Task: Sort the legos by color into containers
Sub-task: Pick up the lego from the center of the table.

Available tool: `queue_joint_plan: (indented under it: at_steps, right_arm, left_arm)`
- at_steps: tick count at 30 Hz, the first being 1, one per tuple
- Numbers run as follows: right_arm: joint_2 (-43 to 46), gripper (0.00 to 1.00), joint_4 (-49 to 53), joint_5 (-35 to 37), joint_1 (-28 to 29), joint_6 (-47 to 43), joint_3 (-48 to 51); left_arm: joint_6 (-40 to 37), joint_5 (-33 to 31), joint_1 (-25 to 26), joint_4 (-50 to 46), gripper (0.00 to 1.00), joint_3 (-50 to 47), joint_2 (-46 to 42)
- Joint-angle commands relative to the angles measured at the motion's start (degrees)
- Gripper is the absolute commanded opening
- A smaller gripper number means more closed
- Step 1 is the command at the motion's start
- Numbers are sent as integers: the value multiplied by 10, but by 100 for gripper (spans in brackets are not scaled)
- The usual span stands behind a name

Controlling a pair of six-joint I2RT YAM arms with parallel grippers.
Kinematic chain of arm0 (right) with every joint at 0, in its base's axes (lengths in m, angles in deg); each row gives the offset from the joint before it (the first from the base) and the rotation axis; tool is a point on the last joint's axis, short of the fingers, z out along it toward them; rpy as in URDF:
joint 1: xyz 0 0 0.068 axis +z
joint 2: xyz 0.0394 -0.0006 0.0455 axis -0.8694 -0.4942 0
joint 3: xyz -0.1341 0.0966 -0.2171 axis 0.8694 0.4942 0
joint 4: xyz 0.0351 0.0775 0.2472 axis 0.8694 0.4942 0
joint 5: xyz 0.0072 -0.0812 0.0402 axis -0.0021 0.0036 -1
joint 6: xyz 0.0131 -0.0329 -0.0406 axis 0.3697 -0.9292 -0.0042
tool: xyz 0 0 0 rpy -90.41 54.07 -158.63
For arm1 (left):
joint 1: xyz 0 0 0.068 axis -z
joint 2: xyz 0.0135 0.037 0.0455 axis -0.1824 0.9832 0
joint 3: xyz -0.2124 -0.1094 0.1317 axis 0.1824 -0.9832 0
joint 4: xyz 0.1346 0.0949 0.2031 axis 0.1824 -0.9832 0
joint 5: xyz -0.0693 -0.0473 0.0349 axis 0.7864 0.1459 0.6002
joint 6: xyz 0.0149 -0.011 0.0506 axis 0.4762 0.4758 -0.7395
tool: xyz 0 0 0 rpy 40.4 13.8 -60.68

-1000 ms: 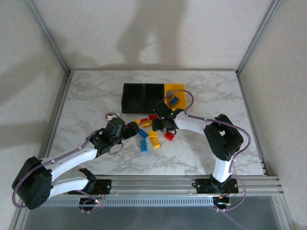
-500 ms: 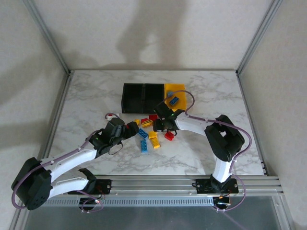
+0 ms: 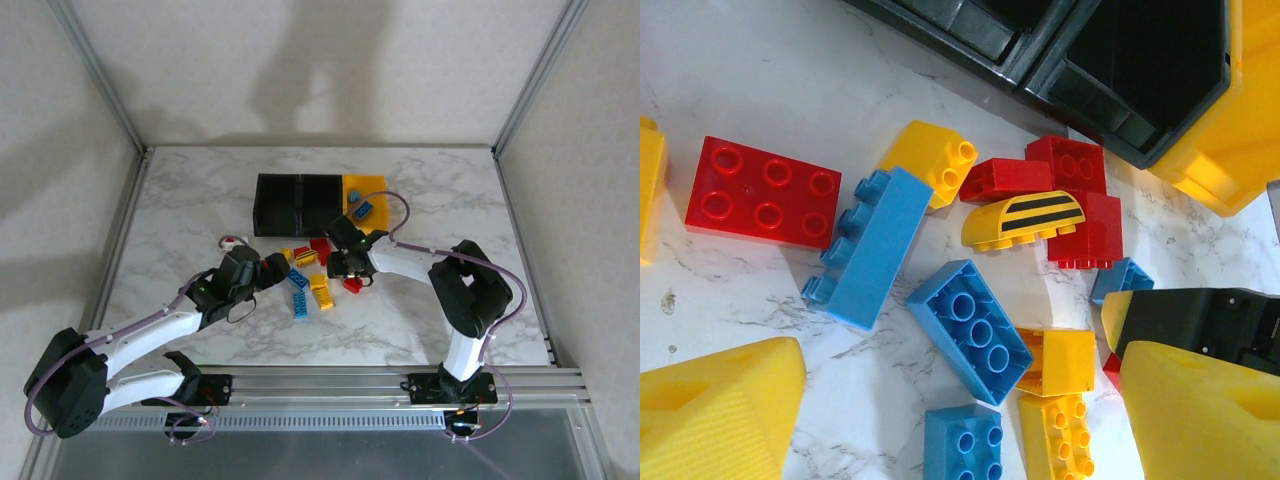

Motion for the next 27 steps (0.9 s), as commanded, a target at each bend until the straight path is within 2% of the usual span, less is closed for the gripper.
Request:
queue_joint_plan:
  at_steps: [1, 11, 16, 27]
  right_arm:
    - [-17, 60, -4, 12, -8, -6, -8]
    - [-52, 59, -8, 12, -13, -15, -39]
    - [-59, 49, -7, 10, -14, -12, -49]
    - [9, 45, 33, 39, -23, -14, -59]
  left_arm:
    - [5, -8, 4, 6, 82, -5, 0]
    - [5, -10, 4, 8, 82, -11, -3]
    - [6, -7, 4, 12, 82, -10, 4]
    - [6, -5, 4, 20, 82, -8, 11]
